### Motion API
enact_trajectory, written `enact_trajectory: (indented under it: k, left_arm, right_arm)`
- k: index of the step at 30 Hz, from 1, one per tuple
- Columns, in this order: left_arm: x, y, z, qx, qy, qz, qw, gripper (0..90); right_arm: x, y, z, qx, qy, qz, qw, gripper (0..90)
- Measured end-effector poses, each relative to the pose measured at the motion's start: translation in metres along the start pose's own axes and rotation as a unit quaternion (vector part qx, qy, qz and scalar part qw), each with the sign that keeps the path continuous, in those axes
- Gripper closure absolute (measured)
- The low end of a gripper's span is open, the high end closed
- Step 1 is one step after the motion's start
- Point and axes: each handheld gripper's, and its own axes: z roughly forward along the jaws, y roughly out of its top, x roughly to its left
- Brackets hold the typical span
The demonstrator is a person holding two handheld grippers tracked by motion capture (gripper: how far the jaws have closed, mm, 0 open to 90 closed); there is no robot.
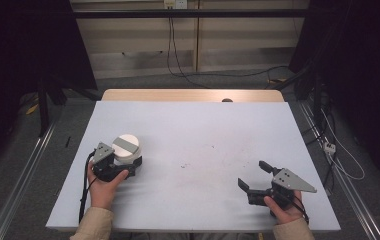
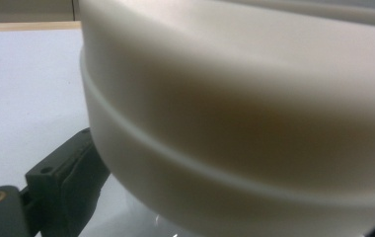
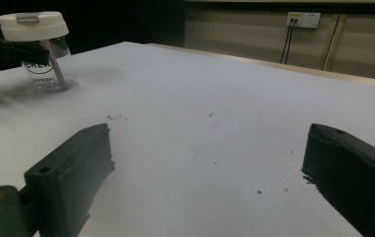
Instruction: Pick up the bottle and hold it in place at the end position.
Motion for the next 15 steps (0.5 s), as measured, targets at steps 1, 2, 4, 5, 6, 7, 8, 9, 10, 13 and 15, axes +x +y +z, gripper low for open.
enact_trajectory:
  k: [1,2,4,5,6,7,8,9,10,13,15]
  left_arm:
    - [-0.0004,0.0001,0.0005,-0.001,0.002,-0.002,1.0000,4.7]
    - [-0.0006,0.0002,0.0009,-0.001,0.002,-0.003,1.0000,4.7]
    - [-0.0015,0.0002,0.0020,-0.004,0.003,-0.004,1.0000,5.1]
    - [-0.0017,0.0004,0.0024,-0.003,0.004,-0.002,1.0000,5.4]
    - [-0.0024,0.0005,0.0031,-0.004,0.005,-0.002,1.0000,5.7]
    - [-0.0027,0.0006,0.0036,-0.001,0.006,0.002,1.0000,6.5]
    - [-0.0032,0.0005,0.0041,0.000,0.006,0.003,1.0000,7.1]
    - [-0.0032,0.0005,0.0041,0.000,0.006,0.003,1.0000,7.9]
    - [-0.0040,0.0002,0.0051,0.000,0.007,0.006,1.0000,9.1]
    - [-0.0039,0.0003,0.0050,-0.002,0.010,0.009,0.9999,10.8]
    - [-0.0036,0.0004,0.0048,-0.004,0.010,0.012,0.9999,12.6]
  right_arm:
    - [-0.0002,0.0000,0.0000,-0.001,0.000,0.000,1.0000,4.3]
    - [-0.0004,-0.0001,-0.0001,-0.001,0.000,0.000,1.0000,4.4]
    - [-0.0006,-0.0002,-0.0001,-0.001,-0.001,0.000,1.0000,4.4]
    - [-0.0006,-0.0002,-0.0001,-0.001,-0.001,0.000,1.0000,4.4]
    - [-0.0005,-0.0002,-0.0001,-0.001,-0.001,0.000,1.0000,4.4]
    - [-0.0003,-0.0002,-0.0001,-0.001,-0.001,0.000,1.0000,4.4]
    - [-0.0002,-0.0001,-0.0001,-0.001,-0.001,0.000,1.0000,4.5]
    - [-0.0002,-0.0001,-0.0001,-0.002,-0.001,-0.001,1.0000,4.5]
    - [-0.0002,-0.0001,-0.0001,-0.001,-0.001,-0.001,1.0000,4.5]
    - [-0.0004,-0.0001,-0.0001,-0.001,-0.001,-0.001,1.0000,4.5]
    - [-0.0005,-0.0002,-0.0002,-0.001,-0.001,-0.001,1.0000,4.5]
